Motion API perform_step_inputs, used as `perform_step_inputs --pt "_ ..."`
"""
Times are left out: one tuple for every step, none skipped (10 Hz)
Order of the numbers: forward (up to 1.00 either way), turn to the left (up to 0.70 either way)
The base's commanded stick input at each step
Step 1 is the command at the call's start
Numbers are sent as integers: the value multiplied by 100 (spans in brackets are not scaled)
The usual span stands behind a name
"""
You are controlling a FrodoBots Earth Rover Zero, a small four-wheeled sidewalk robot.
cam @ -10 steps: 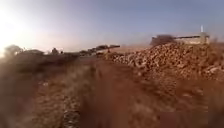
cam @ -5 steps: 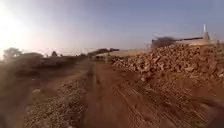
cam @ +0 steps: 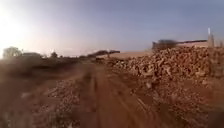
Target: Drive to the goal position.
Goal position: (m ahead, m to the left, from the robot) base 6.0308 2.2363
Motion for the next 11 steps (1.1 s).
perform_step_inputs --pt "69 0" --pt "69 0" --pt "69 0" --pt "69 0" --pt "69 0" --pt "69 0" --pt "69 0" --pt "69 17" --pt "69 35" --pt "69 20" --pt "69 0"
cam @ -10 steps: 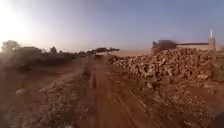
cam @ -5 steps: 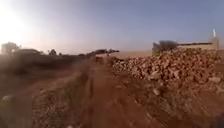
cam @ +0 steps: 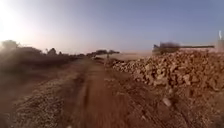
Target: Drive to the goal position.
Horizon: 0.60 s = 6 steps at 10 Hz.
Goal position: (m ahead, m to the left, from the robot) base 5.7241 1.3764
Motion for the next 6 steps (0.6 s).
perform_step_inputs --pt "69 0" --pt "69 0" --pt "69 0" --pt "69 0" --pt "69 0" --pt "69 0"
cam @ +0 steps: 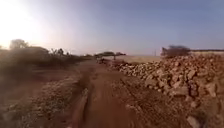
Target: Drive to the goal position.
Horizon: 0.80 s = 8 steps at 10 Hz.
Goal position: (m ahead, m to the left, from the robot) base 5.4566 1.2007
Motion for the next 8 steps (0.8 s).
perform_step_inputs --pt "69 0" --pt "69 0" --pt "69 0" --pt "69 0" --pt "69 0" --pt "69 0" --pt "69 0" --pt "69 0"
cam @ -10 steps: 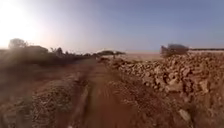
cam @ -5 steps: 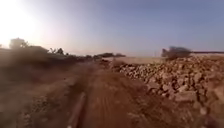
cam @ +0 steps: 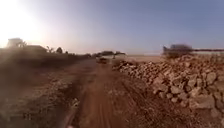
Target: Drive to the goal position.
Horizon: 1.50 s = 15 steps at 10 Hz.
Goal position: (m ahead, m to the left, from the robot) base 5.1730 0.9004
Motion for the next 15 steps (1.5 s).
perform_step_inputs --pt "69 0" --pt "69 0" --pt "69 0" --pt "69 0" --pt "69 21" --pt "69 35" --pt "69 33" --pt "69 22" --pt "69 3" --pt "69 0" --pt "69 0" --pt "69 0" --pt "69 0" --pt "69 0" --pt "69 0"
